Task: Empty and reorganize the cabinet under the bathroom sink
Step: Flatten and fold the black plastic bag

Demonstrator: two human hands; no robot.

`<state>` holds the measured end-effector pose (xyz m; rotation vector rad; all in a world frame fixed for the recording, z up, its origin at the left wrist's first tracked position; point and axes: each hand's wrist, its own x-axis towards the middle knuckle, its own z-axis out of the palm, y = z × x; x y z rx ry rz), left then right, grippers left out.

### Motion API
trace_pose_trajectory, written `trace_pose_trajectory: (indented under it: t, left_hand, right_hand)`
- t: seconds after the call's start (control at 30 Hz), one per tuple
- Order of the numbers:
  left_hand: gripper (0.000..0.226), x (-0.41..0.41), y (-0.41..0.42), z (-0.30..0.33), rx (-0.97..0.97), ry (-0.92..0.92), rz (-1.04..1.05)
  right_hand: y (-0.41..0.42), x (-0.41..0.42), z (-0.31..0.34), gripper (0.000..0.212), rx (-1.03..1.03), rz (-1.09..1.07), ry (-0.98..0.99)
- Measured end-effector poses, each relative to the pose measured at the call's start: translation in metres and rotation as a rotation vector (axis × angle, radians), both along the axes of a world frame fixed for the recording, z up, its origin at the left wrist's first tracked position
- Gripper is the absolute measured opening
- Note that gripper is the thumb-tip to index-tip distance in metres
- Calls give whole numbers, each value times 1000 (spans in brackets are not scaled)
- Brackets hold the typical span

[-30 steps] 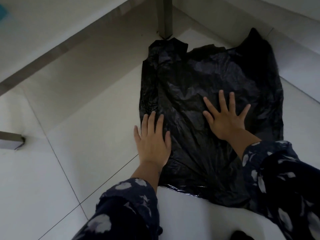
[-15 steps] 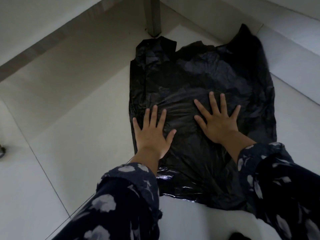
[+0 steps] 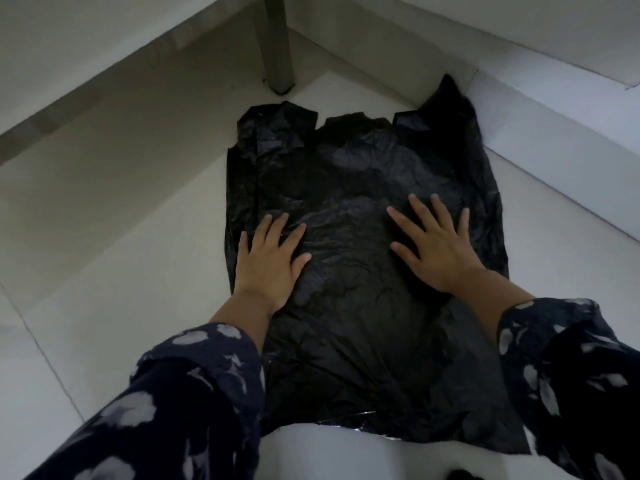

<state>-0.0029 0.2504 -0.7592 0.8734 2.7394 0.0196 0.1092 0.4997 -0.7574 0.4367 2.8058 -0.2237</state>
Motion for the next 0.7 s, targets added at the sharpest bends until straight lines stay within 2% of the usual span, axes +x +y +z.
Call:
trace_pose_trajectory:
  t: [0.13, 0.2, 0.43, 0.57, 0.7]
  left_hand:
    - [59, -18, 3, -6, -7, -52, -55]
    - [59, -18, 0, -9, 2, -18, -65]
    - [59, -9, -10, -11, 59, 31, -117]
    - [55, -6, -23, -10, 187, 58, -136]
    - [50, -1, -24, -7, 304, 61, -53]
  right_hand:
    - [29, 18, 1, 59, -18, -17, -116]
    - [34, 24, -1, 59, -37, 3, -99]
    - [41, 32, -3, 54, -6, 74, 85]
    - [38, 38, -3, 52, -45, 62, 269]
    - [28, 42, -5, 43, -96, 0, 422]
